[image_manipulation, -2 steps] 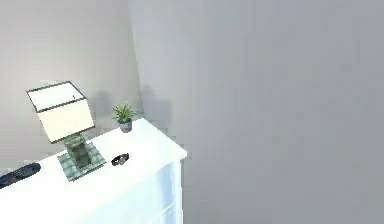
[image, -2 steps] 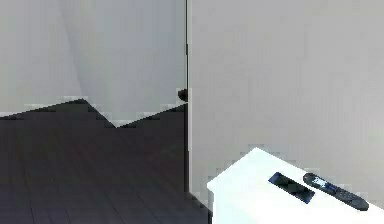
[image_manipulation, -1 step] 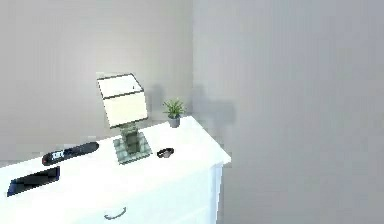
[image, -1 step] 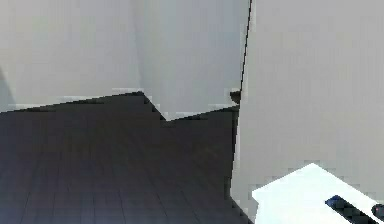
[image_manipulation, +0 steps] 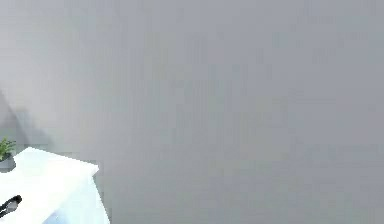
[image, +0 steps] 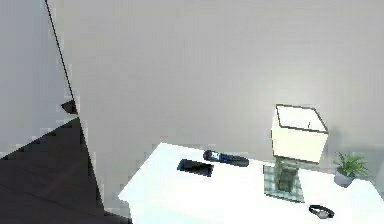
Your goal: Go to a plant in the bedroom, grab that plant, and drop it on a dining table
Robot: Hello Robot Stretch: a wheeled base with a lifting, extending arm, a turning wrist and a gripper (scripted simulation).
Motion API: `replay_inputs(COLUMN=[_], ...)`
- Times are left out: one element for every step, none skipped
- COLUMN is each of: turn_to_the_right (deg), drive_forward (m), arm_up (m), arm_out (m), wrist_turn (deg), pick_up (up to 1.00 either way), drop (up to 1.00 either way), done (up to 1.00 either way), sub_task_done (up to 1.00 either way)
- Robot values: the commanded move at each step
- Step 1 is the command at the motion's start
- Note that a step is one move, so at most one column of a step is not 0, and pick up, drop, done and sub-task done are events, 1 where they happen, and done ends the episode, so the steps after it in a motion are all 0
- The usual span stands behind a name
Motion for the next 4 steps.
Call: replay_inputs(turn_to_the_right=[45.0,45.0,15.0,0.0], drive_forward=[0.00,0.00,0.00,0.25], arm_up=[0.00,0.00,0.00,0.00], arm_out=[0.00,0.00,0.00,0.00], wrist_turn=[0.0,0.0,0.0,0.0], pick_up=[0.00,0.00,0.00,0.00], drop=[0.00,0.00,0.00,0.00], done=[0.00,0.00,0.00,0.00], sub_task_done=[0.00,0.00,0.00,0.00])
